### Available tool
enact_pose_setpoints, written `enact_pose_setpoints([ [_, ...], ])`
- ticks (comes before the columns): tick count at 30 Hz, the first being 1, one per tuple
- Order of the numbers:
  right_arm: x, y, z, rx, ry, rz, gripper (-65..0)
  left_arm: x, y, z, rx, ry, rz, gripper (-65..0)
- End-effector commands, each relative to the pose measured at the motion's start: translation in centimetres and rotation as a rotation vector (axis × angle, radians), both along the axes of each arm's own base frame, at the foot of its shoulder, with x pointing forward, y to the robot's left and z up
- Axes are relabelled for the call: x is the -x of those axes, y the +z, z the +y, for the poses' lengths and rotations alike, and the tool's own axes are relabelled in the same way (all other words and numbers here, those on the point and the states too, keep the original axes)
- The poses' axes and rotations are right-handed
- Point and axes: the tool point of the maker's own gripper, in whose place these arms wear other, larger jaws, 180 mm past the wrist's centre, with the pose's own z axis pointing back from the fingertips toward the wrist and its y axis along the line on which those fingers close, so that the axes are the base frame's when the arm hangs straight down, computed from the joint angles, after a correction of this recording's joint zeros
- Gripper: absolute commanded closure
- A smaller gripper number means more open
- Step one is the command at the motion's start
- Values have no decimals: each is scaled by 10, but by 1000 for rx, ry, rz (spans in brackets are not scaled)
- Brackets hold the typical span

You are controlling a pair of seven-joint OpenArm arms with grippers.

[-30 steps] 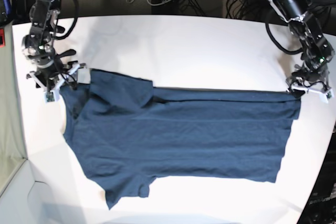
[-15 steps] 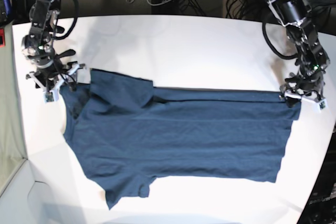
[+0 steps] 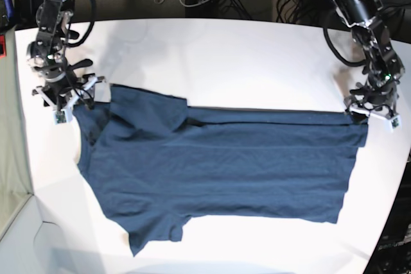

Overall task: Layout the t-shirt on the table in an organized manner, then fold the t-shirt properly
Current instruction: 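Hold the shirt edge with both grippers and adjust the grip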

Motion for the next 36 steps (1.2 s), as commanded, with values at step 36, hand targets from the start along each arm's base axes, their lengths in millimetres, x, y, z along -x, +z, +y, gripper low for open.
enact_pose_setpoints([
  [36, -22, 24, -4, 12, 3, -82, -373, -17, 18, 3, -101, -110, 2, -422],
])
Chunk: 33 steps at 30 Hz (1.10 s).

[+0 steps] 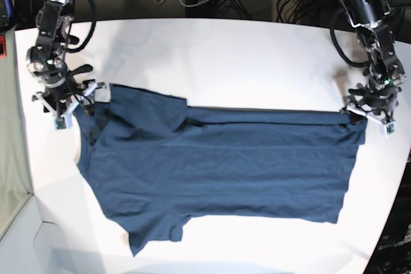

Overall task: Layout the t-shirt on the table in an organized manner, then fold the t-shirt properly
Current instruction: 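Hold the shirt edge with both grippers and adjust the grip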

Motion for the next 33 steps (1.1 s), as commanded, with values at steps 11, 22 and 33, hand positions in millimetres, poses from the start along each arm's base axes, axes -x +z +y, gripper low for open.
enact_pose_setpoints([
  [11, -11, 16, -5, 13, -2, -57, -373, -12, 19, 10, -28, 5, -52, -386],
  [22, -11, 17, -7, 13, -5, -58, -373, -1, -7, 7, 14, 18, 7, -281],
  [33, -10, 16, -7, 16, -5, -54, -373, -1, -5, 9, 13, 23, 4, -9],
])
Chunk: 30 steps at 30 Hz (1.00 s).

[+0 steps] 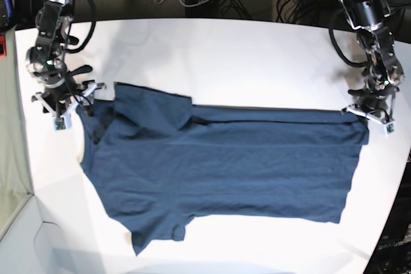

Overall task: Layout the t-shirt on the table in an organized manner, then fold the t-shirt properly
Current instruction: 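Hold the shirt edge with both grippers and adjust the grip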

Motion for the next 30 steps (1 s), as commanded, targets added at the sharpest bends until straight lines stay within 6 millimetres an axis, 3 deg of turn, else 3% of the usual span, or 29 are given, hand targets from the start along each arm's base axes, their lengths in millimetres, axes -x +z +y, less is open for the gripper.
enact_pose_setpoints([
  [1, -10, 15, -6, 15, -3, -52, -373, -1, 5, 7, -17, 3, 12, 0],
  [27, 3, 4, -4, 10, -1, -18, -371, -1, 6, 8, -21, 5, 7, -1],
  [30, 3, 4, -2, 7, 0, -19, -323, -1, 6, 8, -21, 5, 7, -1],
])
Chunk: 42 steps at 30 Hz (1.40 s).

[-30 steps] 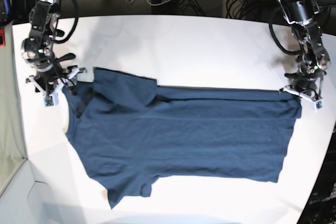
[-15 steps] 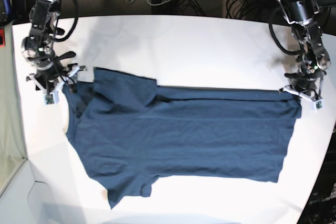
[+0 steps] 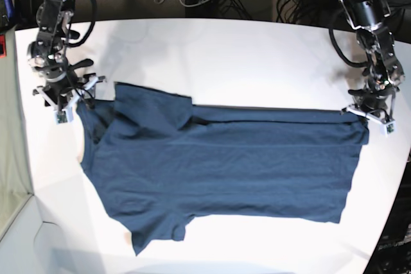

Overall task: Layout the t-shirt on the table in an organized manner, then fold the t-shirt properly
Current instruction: 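Hold the shirt edge with both grippers and adjust the grip, then lift the held edge with both grippers and pull it toward the robot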

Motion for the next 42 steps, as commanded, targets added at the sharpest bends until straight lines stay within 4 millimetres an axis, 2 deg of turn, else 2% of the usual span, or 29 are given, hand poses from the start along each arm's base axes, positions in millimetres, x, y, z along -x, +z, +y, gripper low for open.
enact_pose_setpoints([
  [1, -11, 14, -4, 10, -1, -54, -286, -1, 6, 8, -20, 5, 6, -1],
  [6, -10, 13, -4, 11, -2, -46, 0, 0, 5, 8, -20, 5, 9, -1],
  [9, -9, 13, -4, 12, 0, -44, 0, 1, 4, 7, -19, 5, 14, -1],
  [11, -1, 8, -5, 17, 1, -27, 0, 0, 10, 7, -30, -1, 4, -1],
  [13, 2, 12, -7, 28, 2, -34, 0, 6, 14, 8, -50, -10, -2, -1],
  [21, 21, 46, -8, 112, 46, -94, 0, 8, 69, -2, -167, -78, -119, -1],
  [29, 35, 80, -2, 184, 99, -151, 0, 16, 125, -21, -271, -150, -234, -1],
  [31, 32, 89, -1, 193, 104, -173, 0, 14, 136, -23, -257, -146, -272, -1],
  [33, 26, 96, -2, 214, 137, -187, 0, 12, 148, -13, -215, -105, -325, -1],
  [35, 10, 106, 1, 224, 186, -215, 0, 0, 160, -8, -158, -77, -385, -1],
  [37, -10, 110, 4, 221, 211, -217, 0, -14, 162, -2, -107, -66, -377, -1],
  [39, -30, 109, -3, 260, 218, -146, 0, -29, 161, 1, -50, -63, -312, -1],
  [42, -35, 106, -17, 340, 213, -35, 0, -37, 151, 4, 2, -55, -190, -1],
])
